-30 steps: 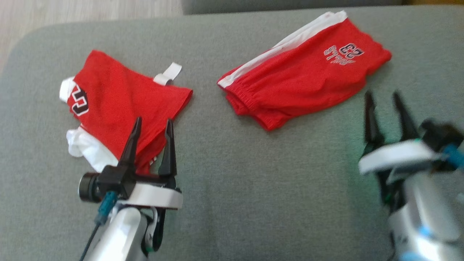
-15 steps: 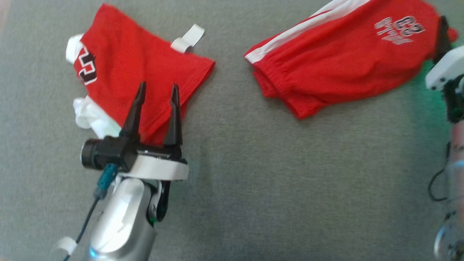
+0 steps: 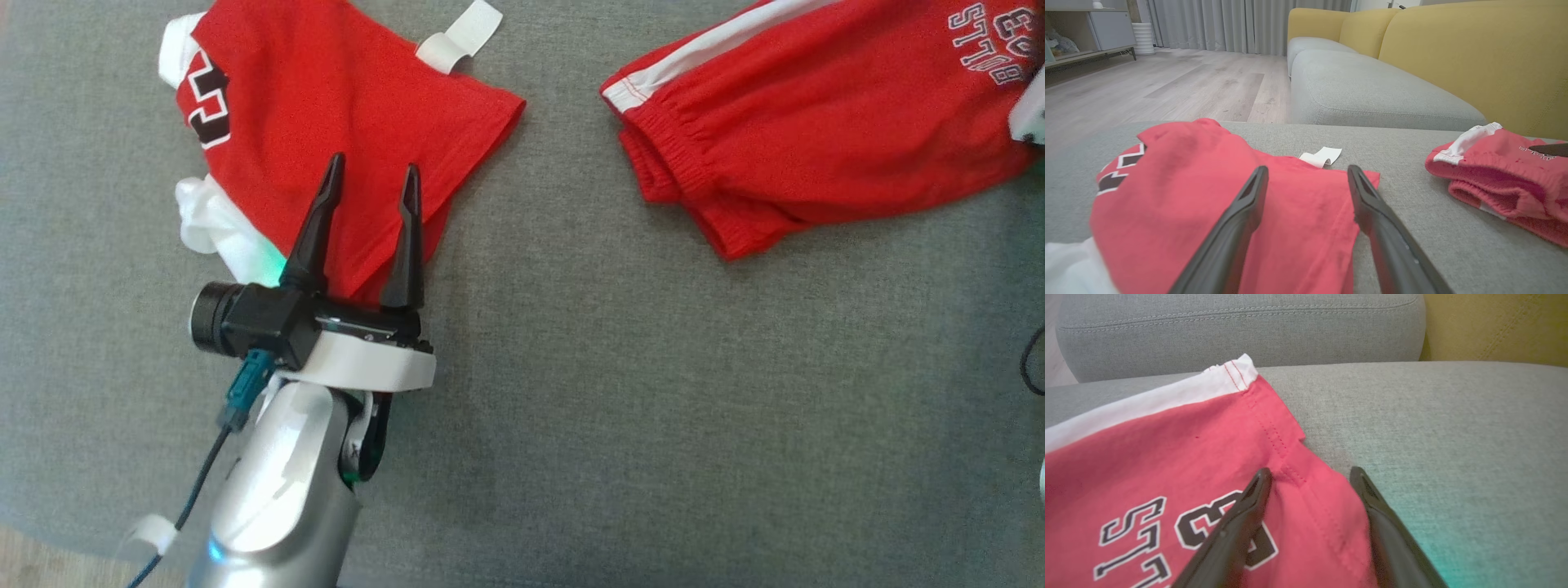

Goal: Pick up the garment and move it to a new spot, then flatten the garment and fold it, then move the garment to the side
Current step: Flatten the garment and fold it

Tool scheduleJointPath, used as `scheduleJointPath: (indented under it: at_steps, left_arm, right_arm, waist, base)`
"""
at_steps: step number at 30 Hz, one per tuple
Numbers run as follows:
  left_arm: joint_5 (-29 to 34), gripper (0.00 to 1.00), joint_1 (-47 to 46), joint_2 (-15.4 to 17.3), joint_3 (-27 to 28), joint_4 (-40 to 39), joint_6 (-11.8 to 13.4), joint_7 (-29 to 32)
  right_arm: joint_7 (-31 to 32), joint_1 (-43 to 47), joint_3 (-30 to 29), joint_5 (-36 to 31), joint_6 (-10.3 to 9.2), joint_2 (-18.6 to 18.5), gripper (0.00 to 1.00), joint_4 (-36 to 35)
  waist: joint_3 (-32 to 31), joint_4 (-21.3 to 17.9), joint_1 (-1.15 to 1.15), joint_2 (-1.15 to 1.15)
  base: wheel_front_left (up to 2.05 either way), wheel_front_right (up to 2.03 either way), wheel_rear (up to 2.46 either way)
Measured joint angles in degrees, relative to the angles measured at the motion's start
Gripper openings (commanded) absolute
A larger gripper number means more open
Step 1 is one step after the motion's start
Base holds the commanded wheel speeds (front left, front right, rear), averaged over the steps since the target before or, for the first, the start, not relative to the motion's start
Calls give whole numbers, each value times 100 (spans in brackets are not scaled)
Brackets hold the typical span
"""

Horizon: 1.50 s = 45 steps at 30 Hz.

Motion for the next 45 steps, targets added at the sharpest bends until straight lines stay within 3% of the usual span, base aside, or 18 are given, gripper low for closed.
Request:
scheduleJointPath:
  at_steps: [1, 2, 3, 12, 17, 24, 28, 37, 45]
  left_arm:
    - [0, 100, -5, 0, 11, 2, -3, 0]
    - [0, 100, -12, -1, 24, 9, -3, 0]
    - [0, 100, -18, -4, 45, 16, -4, 0]
    - [37, 100, -60, -24, 168, 98, -47, 0]
    - [51, 100, -49, -26, 211, 112, -51, 0]
    - [51, 100, 144, -25, 222, 135, -49, 0]
    - [51, 100, 191, -25, 223, 144, -49, 0]
    - [53, 100, 243, -25, 310, 223, -100, 0]
    - [60, 100, 425, -25, 305, 314, -99, 0]
  right_arm:
    - [3, -41, 77, 4, 0, -3, 89, 67]
    - [16, -92, 168, 20, 0, -4, 10, 141]
    - [15, -133, 278, 55, 0, -10, 0, 207]
    - [-454, -131, 829, 755, 0, -5, 0, 697]
    - [-720, 216, 862, 1107, 0, -286, 0, 787]
    - [-921, 603, 282, 1205, 0, -888, 0, 1002]
    - [-1028, 717, 71, 1195, 0, -971, 0, 1084]
    - [-1393, 732, 36, 1161, 0, -573, 0, 1005]
    - [-1660, 738, 780, 1731, 0, -80, 0, 552]
  waist:
    - [2, -8, 0, 0]
    - [-1, -20, 0, 0]
    - [-6, -35, 0, 0]
    - [-254, -210, 0, 0]
    - [-460, -363, 0, 0]
    - [-719, -529, -1, 0]
    - [-783, -565, -1, 0]
    - [-927, -602, 0, 0]
    - [-1303, -586, -1, 0]
  base:
    - [0, 0, 0]
    - [0, 0, 0]
    - [0, 0, 0]
    - [0, 0, 0]
    - [0, 0, 0]
    - [0, 0, 0]
    - [0, 0, 0]
    - [0, 0, 0]
    - [0, 0, 0]
